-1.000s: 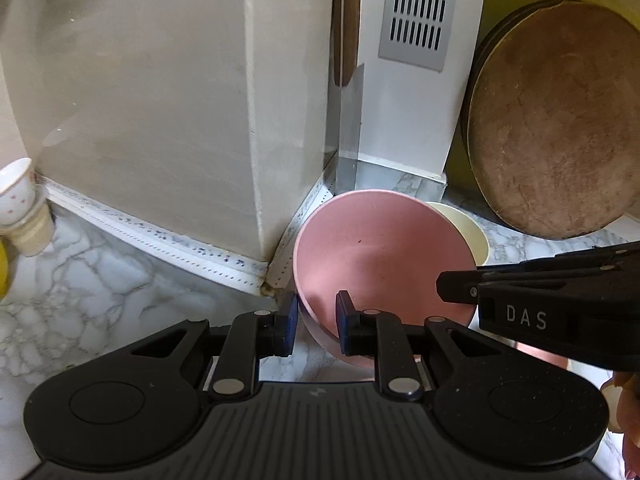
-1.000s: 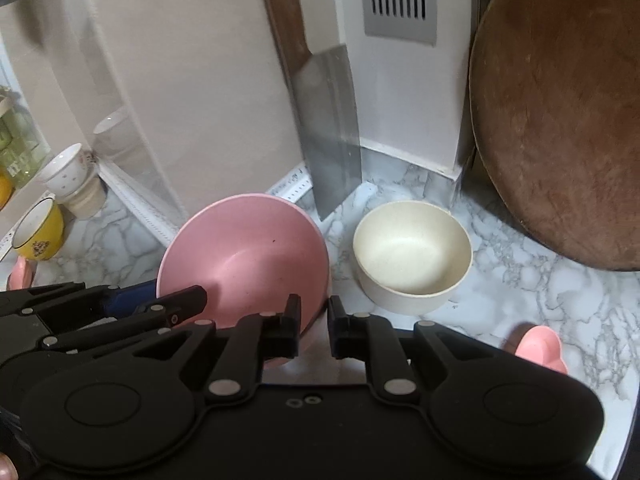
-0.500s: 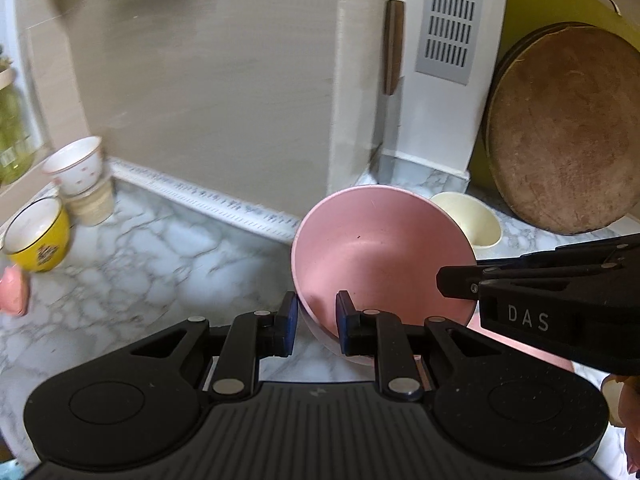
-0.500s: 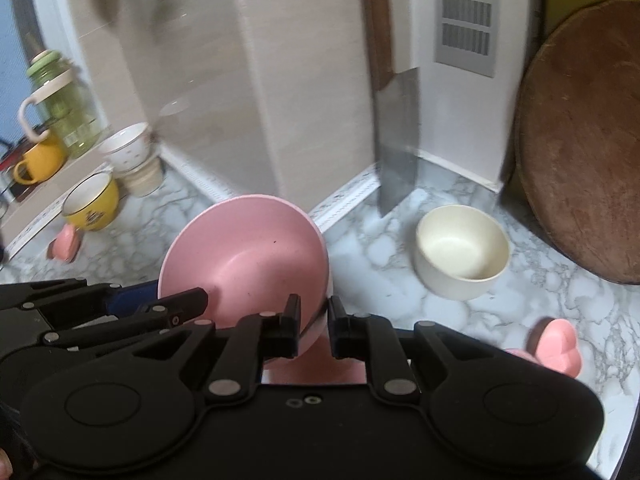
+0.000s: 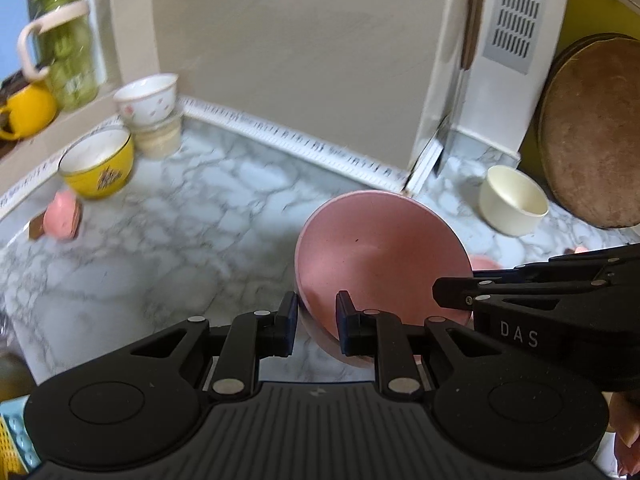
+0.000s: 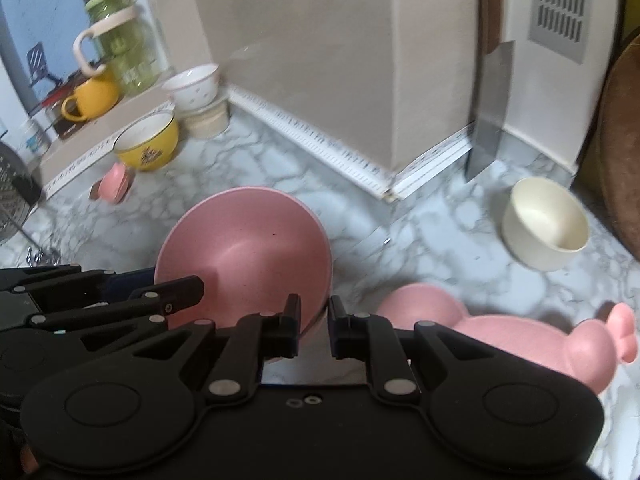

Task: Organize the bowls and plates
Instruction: 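Lift the pink bowl with both grippers and carry it toward the bear plate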

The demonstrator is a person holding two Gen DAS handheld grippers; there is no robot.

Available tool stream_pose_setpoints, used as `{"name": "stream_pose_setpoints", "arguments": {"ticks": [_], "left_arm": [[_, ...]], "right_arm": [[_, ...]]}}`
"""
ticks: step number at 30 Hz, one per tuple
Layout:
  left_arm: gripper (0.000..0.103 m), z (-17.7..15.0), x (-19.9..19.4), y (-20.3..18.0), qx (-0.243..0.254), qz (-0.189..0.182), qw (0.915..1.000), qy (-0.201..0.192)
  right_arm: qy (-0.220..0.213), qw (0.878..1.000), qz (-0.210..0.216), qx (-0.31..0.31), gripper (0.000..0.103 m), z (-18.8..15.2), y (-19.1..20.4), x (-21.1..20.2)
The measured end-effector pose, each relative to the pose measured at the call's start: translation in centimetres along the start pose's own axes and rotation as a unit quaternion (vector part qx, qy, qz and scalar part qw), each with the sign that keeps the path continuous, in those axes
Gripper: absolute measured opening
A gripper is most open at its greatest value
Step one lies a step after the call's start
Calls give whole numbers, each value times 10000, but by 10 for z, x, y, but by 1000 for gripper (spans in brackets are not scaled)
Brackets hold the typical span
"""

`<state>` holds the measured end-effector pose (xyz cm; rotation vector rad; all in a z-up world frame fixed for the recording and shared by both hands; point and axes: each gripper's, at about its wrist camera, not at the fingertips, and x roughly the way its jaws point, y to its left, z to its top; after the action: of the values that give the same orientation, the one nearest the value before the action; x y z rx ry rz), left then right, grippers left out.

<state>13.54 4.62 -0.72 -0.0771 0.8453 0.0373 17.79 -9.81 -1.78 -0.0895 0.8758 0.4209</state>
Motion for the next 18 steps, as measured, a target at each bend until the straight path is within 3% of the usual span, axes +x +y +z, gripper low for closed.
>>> {"name": "stream_pose_setpoints", "arguments": {"ticks": [18], "left_arm": [[19,-39,28,26,-173,121,9982,565]], "right_arm": [[715,9970,33,-306,13,-30,28,44]]}}
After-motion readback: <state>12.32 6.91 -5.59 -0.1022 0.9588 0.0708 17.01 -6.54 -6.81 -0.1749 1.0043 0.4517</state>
